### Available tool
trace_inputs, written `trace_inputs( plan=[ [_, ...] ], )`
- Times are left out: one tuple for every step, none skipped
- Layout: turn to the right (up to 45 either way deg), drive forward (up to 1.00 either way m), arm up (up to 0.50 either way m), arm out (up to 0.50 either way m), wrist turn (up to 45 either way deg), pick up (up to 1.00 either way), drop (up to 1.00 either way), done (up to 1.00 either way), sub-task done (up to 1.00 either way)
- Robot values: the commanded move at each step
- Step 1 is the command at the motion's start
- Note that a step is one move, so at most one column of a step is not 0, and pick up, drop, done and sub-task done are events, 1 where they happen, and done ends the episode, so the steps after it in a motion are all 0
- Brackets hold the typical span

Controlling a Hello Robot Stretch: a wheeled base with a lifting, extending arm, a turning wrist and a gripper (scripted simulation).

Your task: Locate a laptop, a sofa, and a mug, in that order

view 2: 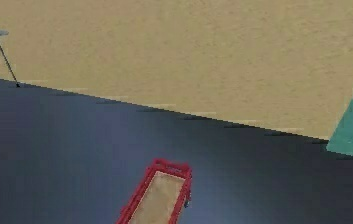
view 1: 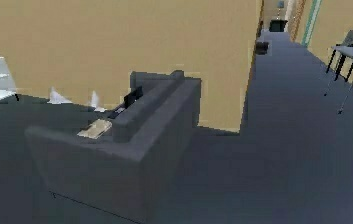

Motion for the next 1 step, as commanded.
trace_inputs(
  plan=[
    [-9.0, 0.0, 0.0, 0.0, 0.0, 0.0, 0.0, 0.0, 0.0]
  ],
)
